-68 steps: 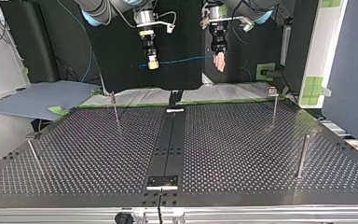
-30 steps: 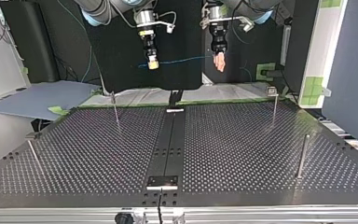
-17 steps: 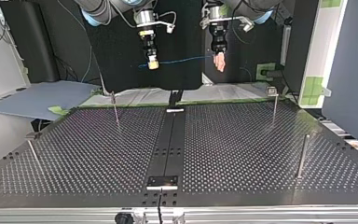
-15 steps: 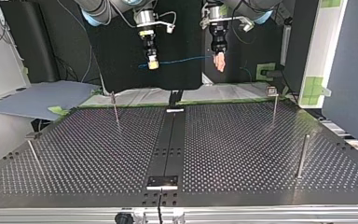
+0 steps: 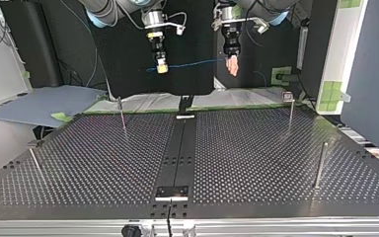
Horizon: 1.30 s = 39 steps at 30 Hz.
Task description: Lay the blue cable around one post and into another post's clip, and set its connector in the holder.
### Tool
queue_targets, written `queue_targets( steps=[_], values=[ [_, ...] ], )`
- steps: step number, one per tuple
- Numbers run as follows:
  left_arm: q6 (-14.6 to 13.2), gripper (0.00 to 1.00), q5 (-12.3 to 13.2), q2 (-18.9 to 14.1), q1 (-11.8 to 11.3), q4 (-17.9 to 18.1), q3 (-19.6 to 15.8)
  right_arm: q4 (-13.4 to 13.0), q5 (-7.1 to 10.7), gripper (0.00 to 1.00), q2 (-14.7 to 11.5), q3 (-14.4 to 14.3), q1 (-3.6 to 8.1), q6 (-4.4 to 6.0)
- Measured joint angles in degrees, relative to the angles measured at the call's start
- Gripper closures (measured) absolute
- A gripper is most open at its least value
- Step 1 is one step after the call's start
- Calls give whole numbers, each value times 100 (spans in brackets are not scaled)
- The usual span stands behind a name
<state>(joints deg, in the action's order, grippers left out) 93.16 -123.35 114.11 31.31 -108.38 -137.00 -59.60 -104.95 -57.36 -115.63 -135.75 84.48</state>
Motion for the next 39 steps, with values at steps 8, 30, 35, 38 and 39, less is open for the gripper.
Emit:
queue_targets(
  steps=[8,30,35,38,39],
  values=[
    [6,0,1,0,-12,-1,-4,-1,-2,100,-3,0,-2,0],
    [-61,0,149,446,114,44,0,0,-9,100,-9,0,-8,0],
    [-62,0,149,448,114,44,0,54,1,100,44,14,-64,54],
    [-62,0,150,448,114,44,0,176,7,100,173,22,-138,195],
    [-61,0,149,448,114,44,0,201,7,100,202,24,-149,247]
  ],
)
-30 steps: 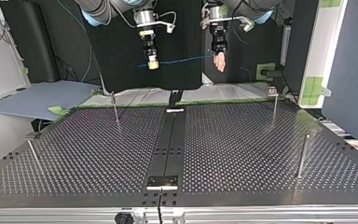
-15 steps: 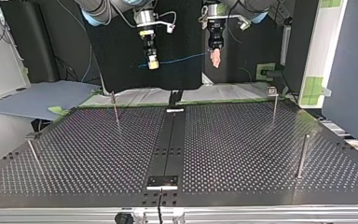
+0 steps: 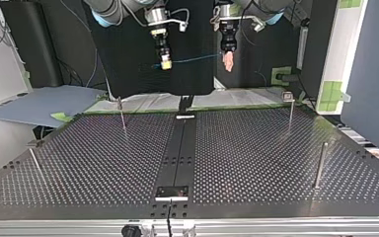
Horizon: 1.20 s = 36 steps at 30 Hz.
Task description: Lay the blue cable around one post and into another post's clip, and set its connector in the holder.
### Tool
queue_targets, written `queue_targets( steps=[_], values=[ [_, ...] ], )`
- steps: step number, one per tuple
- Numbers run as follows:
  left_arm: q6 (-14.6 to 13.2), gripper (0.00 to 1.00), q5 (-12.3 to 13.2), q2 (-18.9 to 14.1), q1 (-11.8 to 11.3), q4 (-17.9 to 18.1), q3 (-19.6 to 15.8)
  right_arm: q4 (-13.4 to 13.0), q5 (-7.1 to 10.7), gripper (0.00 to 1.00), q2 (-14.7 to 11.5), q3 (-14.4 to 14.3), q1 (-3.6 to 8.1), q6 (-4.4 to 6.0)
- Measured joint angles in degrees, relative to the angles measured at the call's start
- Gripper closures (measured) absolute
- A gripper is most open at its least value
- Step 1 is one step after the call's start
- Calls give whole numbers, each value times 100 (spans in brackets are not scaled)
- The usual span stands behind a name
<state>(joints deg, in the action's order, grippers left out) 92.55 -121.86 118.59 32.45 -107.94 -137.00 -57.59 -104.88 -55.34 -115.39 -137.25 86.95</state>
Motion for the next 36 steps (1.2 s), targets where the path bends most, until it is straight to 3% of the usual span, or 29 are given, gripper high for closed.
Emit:
queue_targets(
  steps=[2,5,21,28,33,36],
  values=[
    [0,0,0,0,0,0,0,37,1,100,41,1,-16,123],
    [0,0,0,0,0,0,0,56,2,100,63,2,-24,215],
    [24,0,-24,-25,26,26,-26,59,-14,100,61,-14,-44,272],
    [326,0,-346,-346,346,-78,-345,96,-341,100,-250,9,-332,390],
    [404,0,-587,-597,513,-318,-436,300,-649,100,-558,231,-392,406],
    [483,0,-608,-768,532,-487,-373,465,-783,100,-736,364,-392,415]
  ],
)
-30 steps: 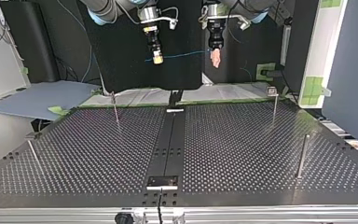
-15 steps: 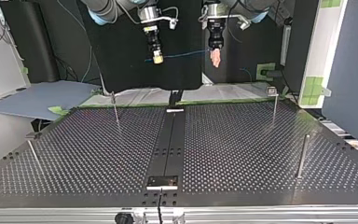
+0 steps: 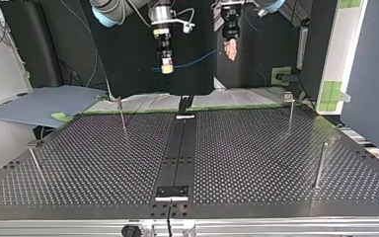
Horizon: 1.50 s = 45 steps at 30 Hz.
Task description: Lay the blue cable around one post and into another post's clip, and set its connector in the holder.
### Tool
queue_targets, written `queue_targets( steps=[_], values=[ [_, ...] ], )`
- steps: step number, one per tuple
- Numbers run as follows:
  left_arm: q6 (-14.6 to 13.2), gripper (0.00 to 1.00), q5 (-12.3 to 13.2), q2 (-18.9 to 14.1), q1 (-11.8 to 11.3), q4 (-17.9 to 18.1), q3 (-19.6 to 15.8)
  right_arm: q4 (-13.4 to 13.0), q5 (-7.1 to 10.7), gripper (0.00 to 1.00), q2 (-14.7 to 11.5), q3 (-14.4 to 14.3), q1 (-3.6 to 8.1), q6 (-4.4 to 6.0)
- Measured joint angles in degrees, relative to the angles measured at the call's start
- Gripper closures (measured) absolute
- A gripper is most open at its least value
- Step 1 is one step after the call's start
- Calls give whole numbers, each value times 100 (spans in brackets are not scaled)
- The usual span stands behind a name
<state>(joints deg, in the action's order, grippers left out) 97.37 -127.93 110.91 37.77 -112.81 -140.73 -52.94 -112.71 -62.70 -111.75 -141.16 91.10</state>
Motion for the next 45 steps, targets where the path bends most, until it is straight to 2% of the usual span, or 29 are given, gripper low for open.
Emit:
queue_targets(
  steps=[3,7,13,18,25,31,34,37,41,45],
  values=[
    [150,0,116,-181,3,-181,70,175,-42,100,-177,73,-1,76],
    [371,0,222,-412,-11,-415,109,442,-58,100,-447,98,-20,274],
    [544,0,97,-736,-72,-736,136,829,-45,100,-835,102,-28,343],
    [749,0,15,-996,-117,-999,290,1112,6,100,-1117,102,-15,335],
    [953,0,-11,-1439,-177,-1438,708,1552,244,100,-1557,181,83,183],
    [1136,0,-7,-1795,-243,-1794,1063,1934,273,100,-1930,284,178,166],
    [1165,0,-15,-1983,-294,-1983,1252,2129,276,100,-1946,354,227,165],
    [1178,0,-28,-2171,-368,-2171,1439,2306,309,100,-1815,481,262,160],
    [1166,0,24,-2397,-528,-2400,1635,2382,415,100,-1598,664,275,157],
    [1133,0,203,-2620,-738,-2622,1694,2391,522,100,-1437,819,277,156]
  ],
)
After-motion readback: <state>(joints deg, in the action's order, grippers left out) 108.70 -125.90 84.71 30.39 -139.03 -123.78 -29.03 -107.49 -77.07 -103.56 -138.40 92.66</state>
